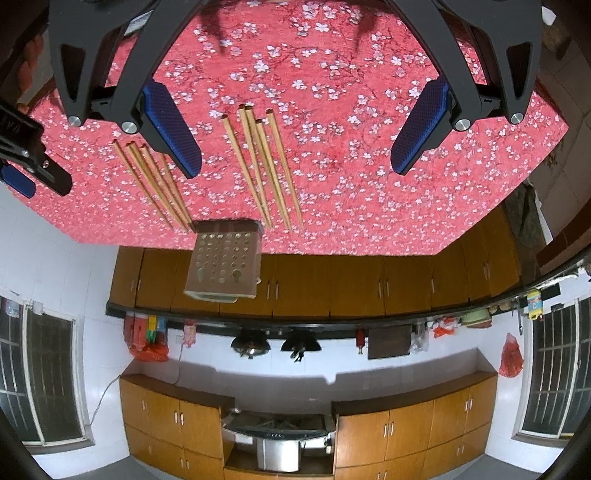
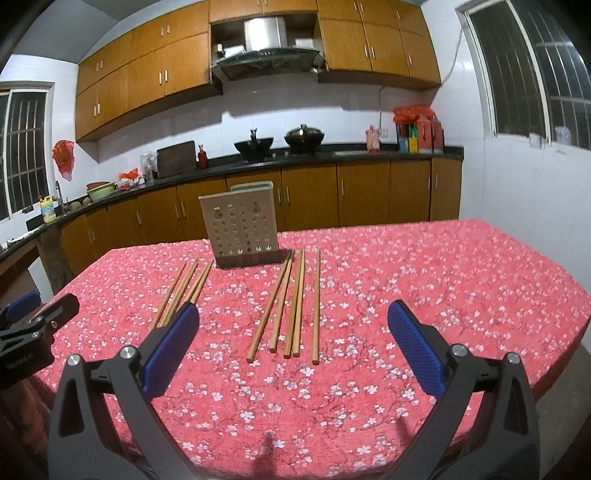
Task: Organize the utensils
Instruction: 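Lower the left tool onto a wooden chopstick and close it while the right tool grasps another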
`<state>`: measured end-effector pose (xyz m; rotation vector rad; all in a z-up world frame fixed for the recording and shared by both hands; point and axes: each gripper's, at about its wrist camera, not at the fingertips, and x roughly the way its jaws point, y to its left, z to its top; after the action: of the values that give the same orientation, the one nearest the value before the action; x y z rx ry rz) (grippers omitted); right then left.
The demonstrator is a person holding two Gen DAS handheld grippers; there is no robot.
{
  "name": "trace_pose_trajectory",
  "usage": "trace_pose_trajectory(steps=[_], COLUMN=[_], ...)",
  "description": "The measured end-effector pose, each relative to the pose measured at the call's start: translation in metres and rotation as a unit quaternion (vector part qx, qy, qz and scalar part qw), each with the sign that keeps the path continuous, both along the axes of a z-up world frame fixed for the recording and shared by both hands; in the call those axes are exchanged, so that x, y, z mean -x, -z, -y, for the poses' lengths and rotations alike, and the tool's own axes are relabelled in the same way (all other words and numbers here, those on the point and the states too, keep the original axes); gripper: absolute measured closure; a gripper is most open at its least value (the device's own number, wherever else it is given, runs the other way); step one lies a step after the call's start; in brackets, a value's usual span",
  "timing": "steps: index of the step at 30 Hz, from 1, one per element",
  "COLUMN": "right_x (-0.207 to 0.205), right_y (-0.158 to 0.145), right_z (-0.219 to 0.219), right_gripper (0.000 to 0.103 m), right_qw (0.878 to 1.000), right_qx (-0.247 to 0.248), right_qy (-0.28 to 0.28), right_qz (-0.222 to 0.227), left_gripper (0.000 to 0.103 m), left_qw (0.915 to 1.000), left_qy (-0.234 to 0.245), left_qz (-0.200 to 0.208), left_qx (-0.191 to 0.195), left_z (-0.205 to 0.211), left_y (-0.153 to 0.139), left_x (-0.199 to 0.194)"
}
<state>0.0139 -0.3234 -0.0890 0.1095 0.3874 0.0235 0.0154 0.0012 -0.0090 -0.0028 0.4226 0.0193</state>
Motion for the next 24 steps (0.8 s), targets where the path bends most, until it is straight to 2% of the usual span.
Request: trace_pose_trajectory(steps=[4, 6, 8, 11, 14, 16, 18, 20, 21, 22, 24], right_x=[-0.024, -0.04, -0.059, -0.084, -0.106, -0.117, -0.129, -0.137, -0.14, -0.141, -0.139], right_y=[0.008, 0.015, 0.024, 0.035, 0.044, 0.049, 0.055, 0.061, 0.065, 0.067, 0.068], right_z=[0.006, 0.01, 0.014, 0.019, 0.018, 0.018, 0.017, 0.018, 0.018, 0.02, 0.019], right_gripper=[0.009, 0.018, 0.034, 0.05, 0.063, 0.066, 0.07, 0.077, 0.079, 0.082, 0.085], right_qw=[0.999, 0.997, 0.994, 0.989, 0.984, 0.982, 0.978, 0.974, 0.972, 0.971, 0.974], right_qx=[0.004, 0.005, -0.002, -0.013, -0.012, -0.011, -0.011, -0.013, -0.014, -0.017, -0.011], right_qy=[0.013, 0.024, 0.024, 0.012, 0.005, 0.004, 0.004, 0.004, 0.005, 0.005, 0.007], right_qz=[-0.043, -0.073, -0.106, -0.148, -0.176, -0.191, -0.208, -0.224, -0.233, -0.237, -0.228], left_gripper=[0.002, 0.002, 0.002, 0.002, 0.002, 0.002, 0.007, 0.021, 0.024, 0.03, 0.036], left_qw=[0.9994, 0.9985, 0.9977, 0.9958, 0.9938, 0.9922, 0.9907, 0.9886, 0.9879, 0.9865, 0.9844], left_qy=[-0.011, -0.014, -0.014, -0.014, -0.011, -0.009, -0.006, 0.002, 0.006, 0.012, 0.022], left_qz=[-0.033, -0.051, -0.065, -0.089, -0.109, -0.123, -0.134, -0.149, -0.154, -0.162, -0.173], left_qx=[0.006, 0.011, 0.016, 0.017, 0.018, 0.018, 0.019, 0.02, 0.021, 0.024, 0.023], left_z=[-0.008, -0.014, -0.018, -0.021, -0.025, -0.026, -0.026, -0.025, -0.024, -0.023, -0.02], left_y=[0.006, 0.011, 0.014, 0.021, 0.028, 0.032, 0.036, 0.04, 0.042, 0.044, 0.049], left_x=[-0.017, -0.026, -0.034, -0.049, -0.062, -0.07, -0.079, -0.088, -0.091, -0.095, -0.103])
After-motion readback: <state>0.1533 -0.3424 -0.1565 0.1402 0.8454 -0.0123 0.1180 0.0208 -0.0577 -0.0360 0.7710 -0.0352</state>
